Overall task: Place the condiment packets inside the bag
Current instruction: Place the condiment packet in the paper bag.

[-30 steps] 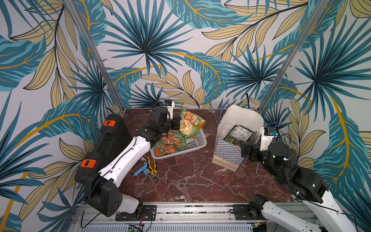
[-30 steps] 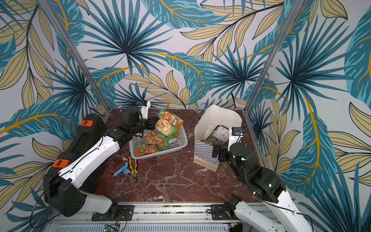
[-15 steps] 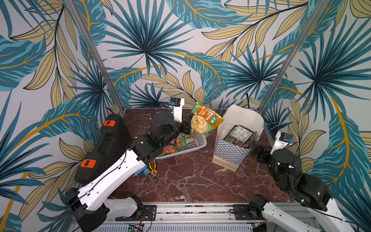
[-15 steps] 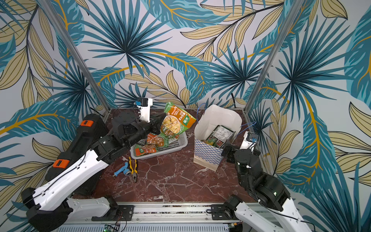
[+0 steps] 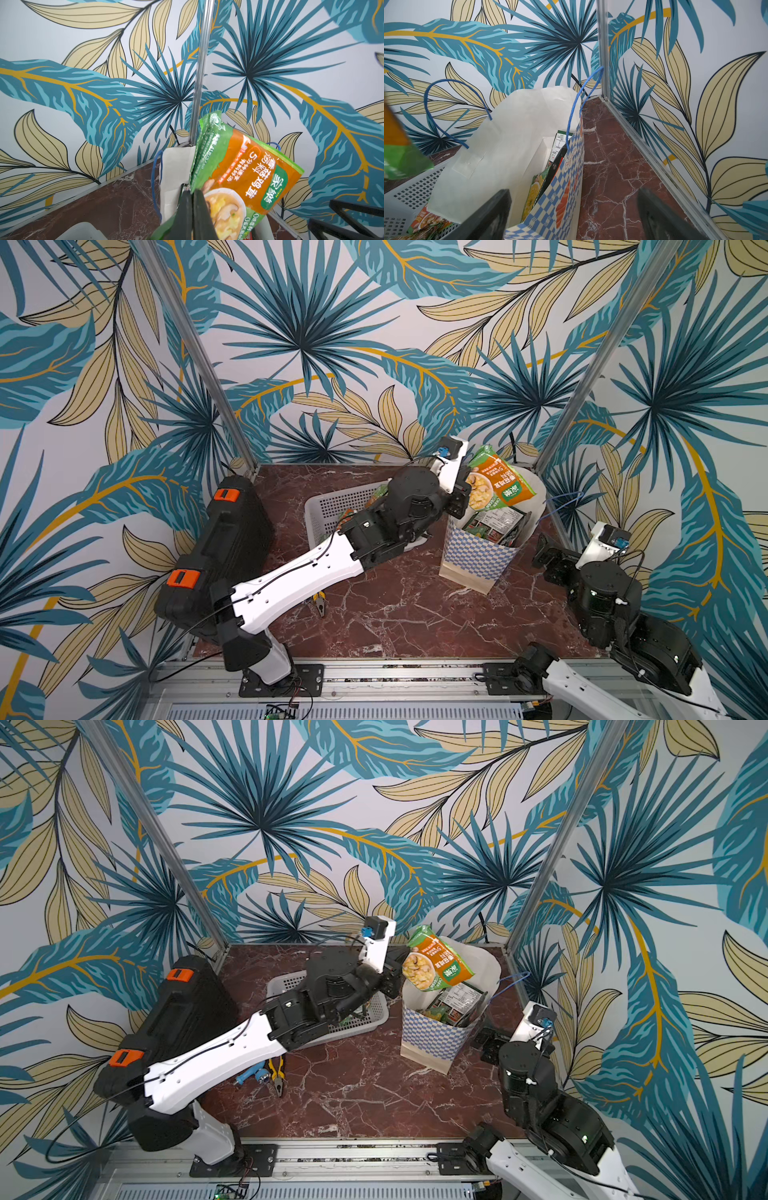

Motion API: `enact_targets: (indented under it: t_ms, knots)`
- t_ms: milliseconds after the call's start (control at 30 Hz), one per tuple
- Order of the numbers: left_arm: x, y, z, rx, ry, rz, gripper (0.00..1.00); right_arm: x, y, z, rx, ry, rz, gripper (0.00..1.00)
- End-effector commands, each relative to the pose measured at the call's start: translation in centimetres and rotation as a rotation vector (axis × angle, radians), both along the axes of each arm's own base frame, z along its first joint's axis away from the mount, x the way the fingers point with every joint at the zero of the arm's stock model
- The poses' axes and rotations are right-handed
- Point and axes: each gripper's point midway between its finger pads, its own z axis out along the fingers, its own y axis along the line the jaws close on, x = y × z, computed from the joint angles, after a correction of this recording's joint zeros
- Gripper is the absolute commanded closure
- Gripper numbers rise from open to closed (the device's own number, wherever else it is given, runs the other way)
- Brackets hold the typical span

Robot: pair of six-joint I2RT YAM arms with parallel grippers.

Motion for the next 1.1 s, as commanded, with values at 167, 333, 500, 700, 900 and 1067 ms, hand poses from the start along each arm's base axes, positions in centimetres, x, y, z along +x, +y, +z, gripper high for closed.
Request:
enact_targets:
  t_ms: [167, 333, 500, 700, 900, 1067]
  knots:
    - [3.4, -2.8, -3.6, 0.18, 0.038, 0.106, 1.0, -1.3, -1.6, -0.6, -0.019, -0.004, -0.046, 0.0]
    - [3.1, -4.3, -5.3, 0.21, 0.111, 0.073, 0.71, -1.1, -1.3, -0.5, -0.026, -0.002, -0.031, 0.0]
    - [-0.2, -4.4, -3.3, 0.202, 0.102, 0.012, 0.28, -0.4, -0.2, -0.5, -0.033, 0.002, 0.019, 0.0]
    - [-2.5, -1.1, -2.3, 0.202, 0.09, 0.015, 0.21, 0.8, 2.2, -0.5, -0.039, 0.017, 0.125, 0.0]
    - [-2.6, 4.5, -5.0, 0.28, 0.094, 0.145, 0.09, 2.1, 5.3, -0.8, -0.04, 0.047, 0.254, 0.0]
    - [-2.5, 9.7, -8.8, 0.304, 0.181, 0.244, 0.0, 3.1, 8.7, -1.0, -0.018, 0.058, 0.401, 0.0]
